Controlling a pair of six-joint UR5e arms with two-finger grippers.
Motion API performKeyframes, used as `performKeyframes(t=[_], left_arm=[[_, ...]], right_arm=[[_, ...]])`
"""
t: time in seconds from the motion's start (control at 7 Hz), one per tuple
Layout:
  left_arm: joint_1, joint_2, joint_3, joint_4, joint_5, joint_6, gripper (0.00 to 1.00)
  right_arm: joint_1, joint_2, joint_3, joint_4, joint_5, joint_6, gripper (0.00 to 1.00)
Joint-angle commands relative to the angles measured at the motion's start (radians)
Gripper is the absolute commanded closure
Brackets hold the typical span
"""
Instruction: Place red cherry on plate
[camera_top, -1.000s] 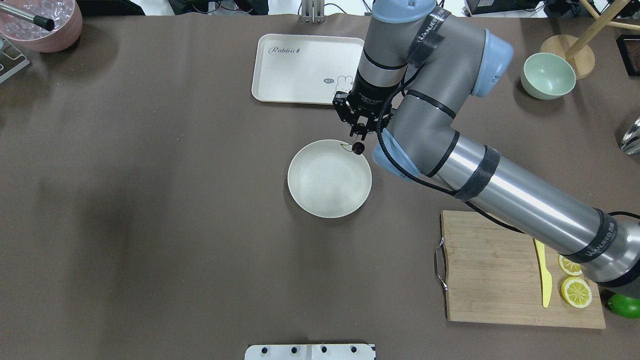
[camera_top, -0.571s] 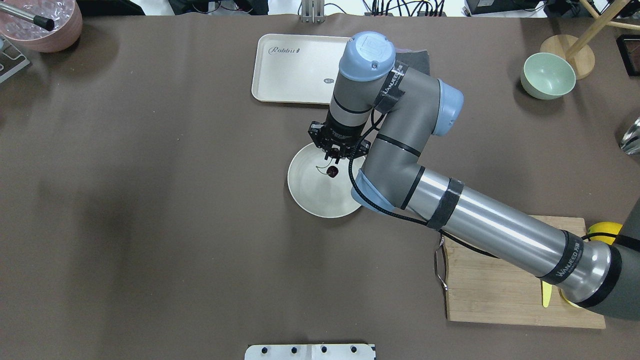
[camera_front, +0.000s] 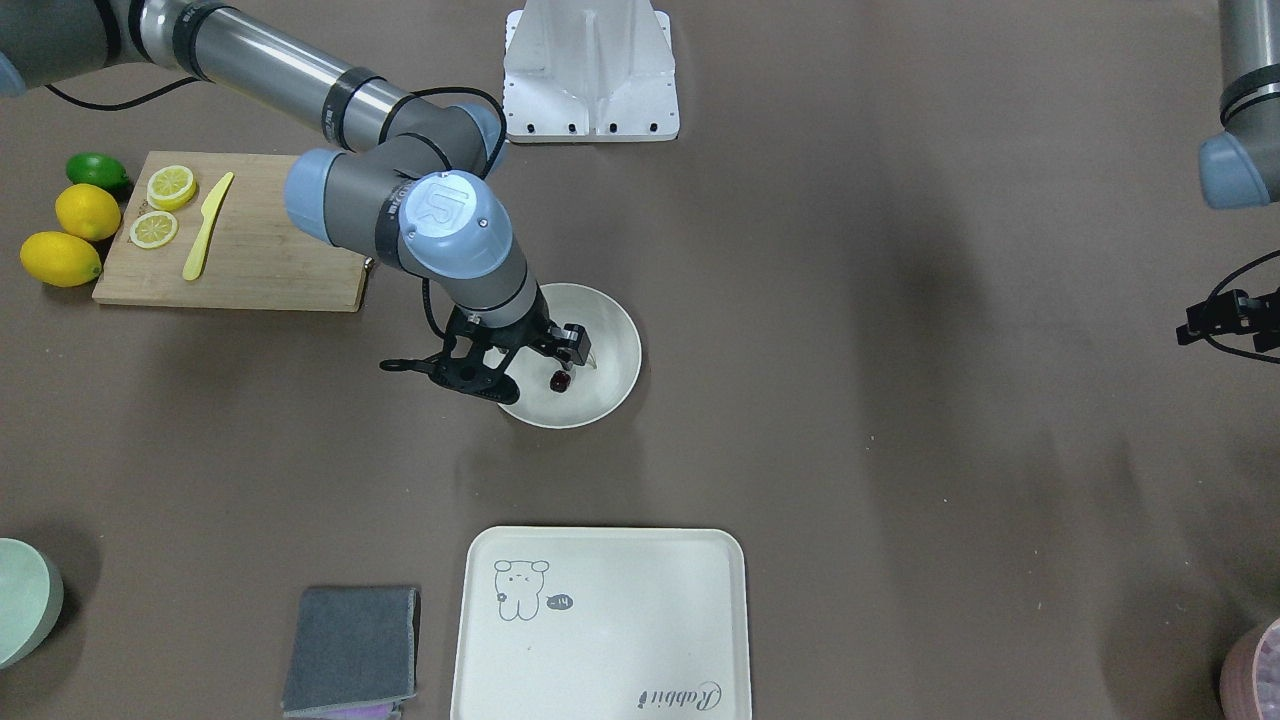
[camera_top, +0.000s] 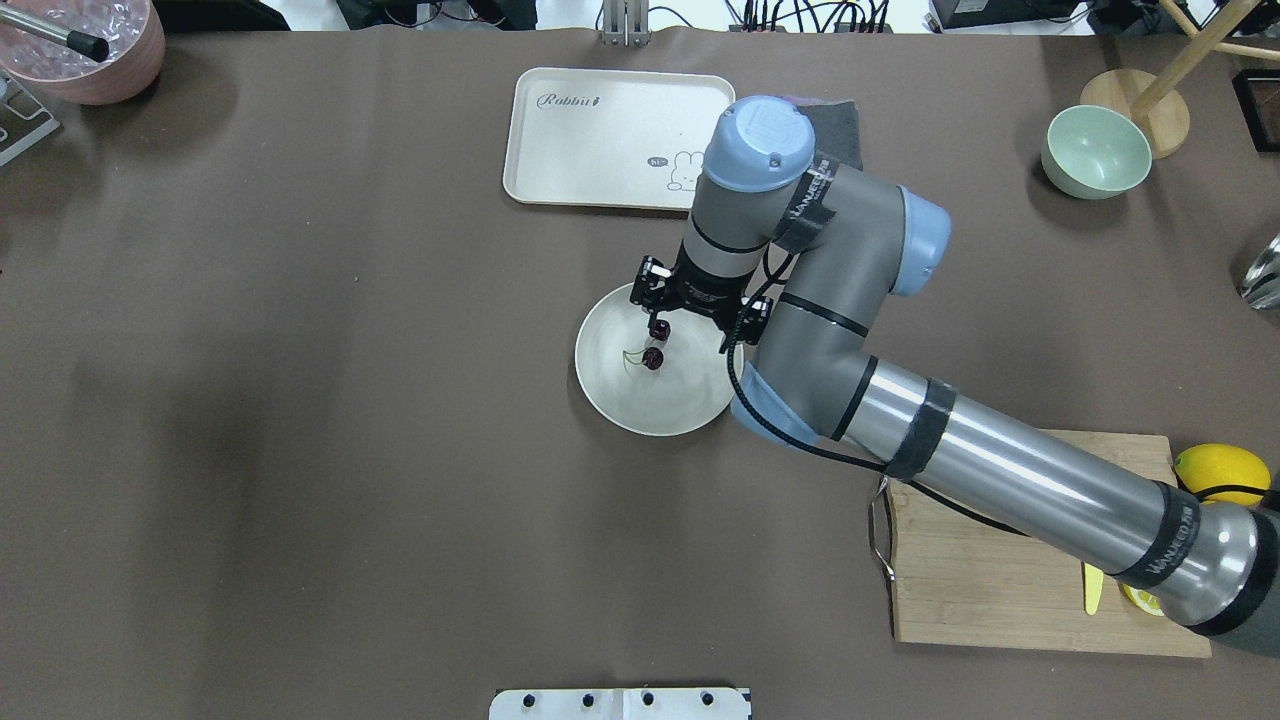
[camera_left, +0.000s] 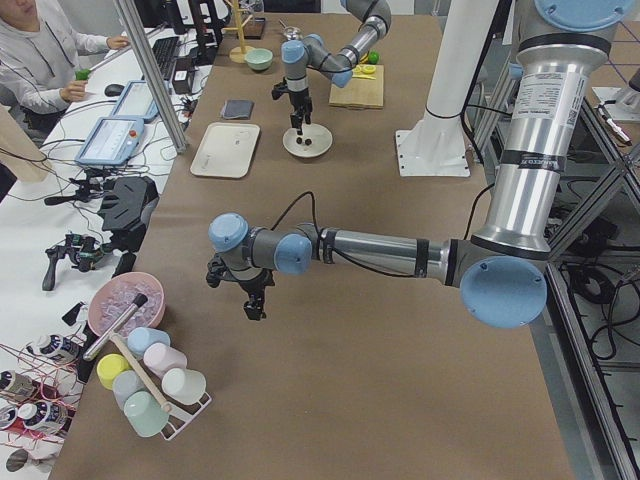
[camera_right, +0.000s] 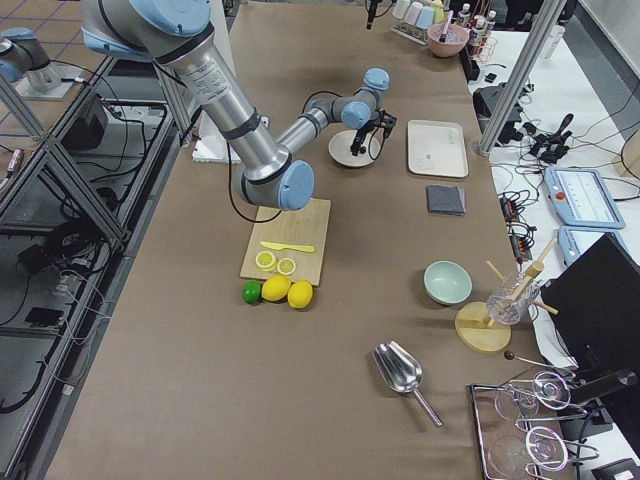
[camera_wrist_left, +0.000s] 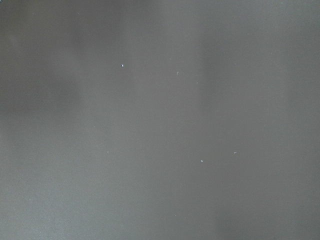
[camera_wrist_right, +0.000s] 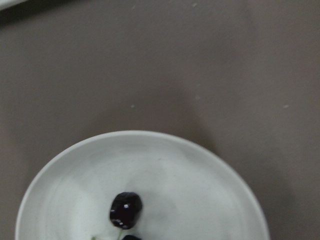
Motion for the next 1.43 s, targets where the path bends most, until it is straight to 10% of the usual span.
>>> performKeyframes(t=[0.0,0.43,1.29], left_arm=[[0.001,-0.003,0.001,0.002,-0.001,0.000,0.02],[0.001,-0.008,0.006,0.003,0.000,0.000,0.02],[-0.010,0.015,-0.002,-0.007,-0.001,0.014,0.02]], right_arm=[[0.151,-0.115,0.155,-0.195,0.112,-0.243,0.00],[0.354,-0.275,0.228,-0.374,0.111,-0.724,0.00],[0.724,-0.545,0.124,-0.365,0.045,-1.522,0.00]])
